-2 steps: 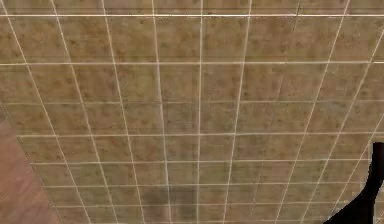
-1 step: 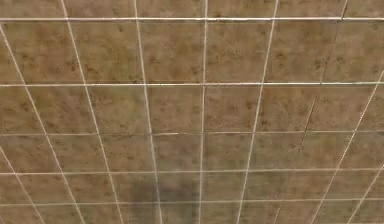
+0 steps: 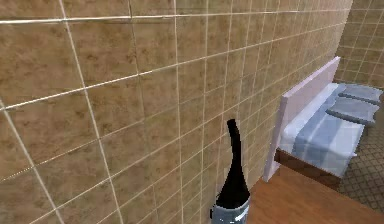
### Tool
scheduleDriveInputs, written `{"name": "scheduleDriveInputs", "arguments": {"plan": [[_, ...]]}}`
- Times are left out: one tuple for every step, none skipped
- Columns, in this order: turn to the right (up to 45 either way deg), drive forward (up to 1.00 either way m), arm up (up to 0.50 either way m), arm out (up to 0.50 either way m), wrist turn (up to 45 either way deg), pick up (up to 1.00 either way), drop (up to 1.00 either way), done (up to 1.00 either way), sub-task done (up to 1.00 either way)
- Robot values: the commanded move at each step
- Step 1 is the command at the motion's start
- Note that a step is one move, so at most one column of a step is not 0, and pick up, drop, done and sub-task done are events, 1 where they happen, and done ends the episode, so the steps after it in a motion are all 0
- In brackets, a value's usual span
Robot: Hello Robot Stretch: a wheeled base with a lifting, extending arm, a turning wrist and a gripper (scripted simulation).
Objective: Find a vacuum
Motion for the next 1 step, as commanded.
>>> {"name": "scheduleDriveInputs", "arguments": {"plan": [[18.0,0.00,0.00,0.00,0.0,0.00,0.00,0.00,0.00]]}}
